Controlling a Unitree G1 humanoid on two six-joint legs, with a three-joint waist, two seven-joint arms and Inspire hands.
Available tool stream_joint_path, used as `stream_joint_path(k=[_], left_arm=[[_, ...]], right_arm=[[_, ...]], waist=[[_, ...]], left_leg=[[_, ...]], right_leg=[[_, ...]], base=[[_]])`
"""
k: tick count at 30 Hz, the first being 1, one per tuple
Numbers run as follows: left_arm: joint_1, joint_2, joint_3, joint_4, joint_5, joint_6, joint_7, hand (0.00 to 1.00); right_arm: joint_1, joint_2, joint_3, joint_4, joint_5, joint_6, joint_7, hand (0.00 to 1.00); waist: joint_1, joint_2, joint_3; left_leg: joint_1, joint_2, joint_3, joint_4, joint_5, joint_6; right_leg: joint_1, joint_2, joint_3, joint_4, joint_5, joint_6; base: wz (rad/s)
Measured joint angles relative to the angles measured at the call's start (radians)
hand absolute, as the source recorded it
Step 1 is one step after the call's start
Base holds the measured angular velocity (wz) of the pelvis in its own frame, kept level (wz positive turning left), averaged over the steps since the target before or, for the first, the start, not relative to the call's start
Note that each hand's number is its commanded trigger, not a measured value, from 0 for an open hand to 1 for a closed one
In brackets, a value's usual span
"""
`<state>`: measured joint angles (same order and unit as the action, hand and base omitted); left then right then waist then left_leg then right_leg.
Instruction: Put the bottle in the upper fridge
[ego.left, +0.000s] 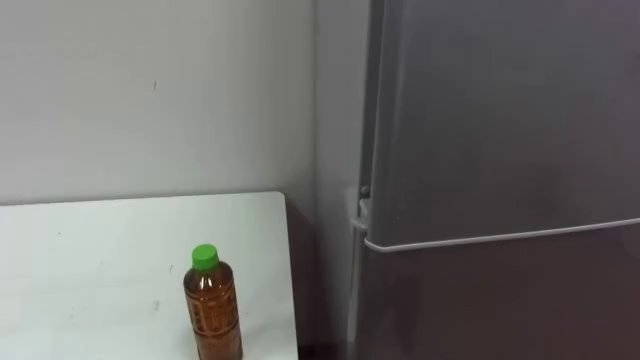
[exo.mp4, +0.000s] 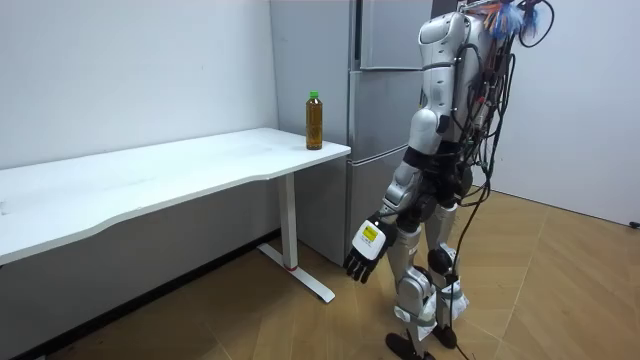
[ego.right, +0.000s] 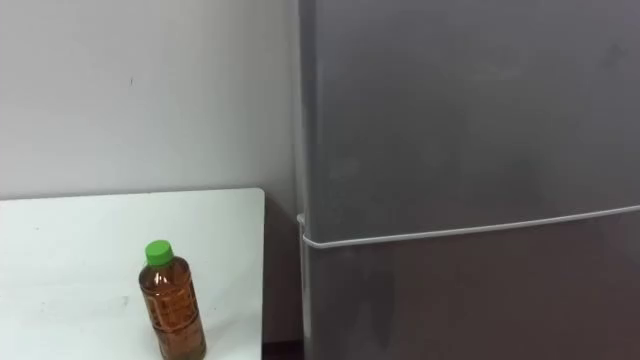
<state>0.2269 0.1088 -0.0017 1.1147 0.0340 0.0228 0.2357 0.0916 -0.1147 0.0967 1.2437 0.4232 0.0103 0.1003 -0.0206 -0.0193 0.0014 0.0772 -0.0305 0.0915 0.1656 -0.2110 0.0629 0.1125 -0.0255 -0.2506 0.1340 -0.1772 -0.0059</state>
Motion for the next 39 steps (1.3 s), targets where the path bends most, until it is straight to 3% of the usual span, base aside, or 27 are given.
stream_joint_path(k=[16, 25, 28, 32, 39], left_arm=[[-0.012, 0.000, 0.019, -0.012, -0.013, -0.005, 0.038, 0.00], [0.014, -0.007, 0.128, -0.011, -0.286, -0.007, 0.053, 0.00], [0.015, -0.006, 0.210, -0.020, -0.334, -0.009, 0.076, 0.00], [0.018, 0.004, 0.325, -0.033, -0.481, -0.017, 0.136, 0.00], [0.019, 0.025, 0.403, -0.157, -0.663, -0.053, 0.269, 0.00]], right_arm=[[0.007, 0.002, -0.002, -0.003, -0.002, -0.006, -0.004, 0.00], [0.023, 0.000, -0.037, -0.011, 0.003, -0.007, -0.010, 0.00], [0.047, -0.003, -0.068, -0.041, 0.002, -0.006, -0.009, 0.00], [0.060, -0.014, -0.131, -0.038, 0.001, -0.004, -0.023, 0.00], [0.070, -0.026, -0.163, -0.048, -0.001, 0.005, -0.025, 0.00]], waist=[[0.001, -0.008, -0.0009], [0.011, 0.013, 0.0001], [0.032, 0.026, -0.0006], [0.031, 0.048, 0.0002], [0.034, 0.056, -0.0006]], left_leg=[[0.005, 0.001, 0.003, 0.001, 0.000, 0.000], [0.024, 0.003, 0.010, -0.005, -0.004, 0.000], [0.034, 0.005, 0.015, -0.006, -0.006, -0.001], [0.047, 0.004, 0.012, -0.005, -0.011, 0.000], [0.054, 0.001, 0.006, 0.000, -0.011, 0.000]], right_leg=[[-0.003, 0.000, 0.003, 0.001, 0.000, 0.000], [0.009, 0.002, 0.012, 0.002, 0.000, 0.000], [0.011, 0.005, 0.024, 0.007, 0.000, -0.001], [0.029, 0.005, 0.024, 0.005, -0.001, -0.001], [0.027, 0.000, 0.025, 0.021, -0.012, -0.001]], base=[[0.00], [-0.02], [-0.10], [-0.01], [0.00]])
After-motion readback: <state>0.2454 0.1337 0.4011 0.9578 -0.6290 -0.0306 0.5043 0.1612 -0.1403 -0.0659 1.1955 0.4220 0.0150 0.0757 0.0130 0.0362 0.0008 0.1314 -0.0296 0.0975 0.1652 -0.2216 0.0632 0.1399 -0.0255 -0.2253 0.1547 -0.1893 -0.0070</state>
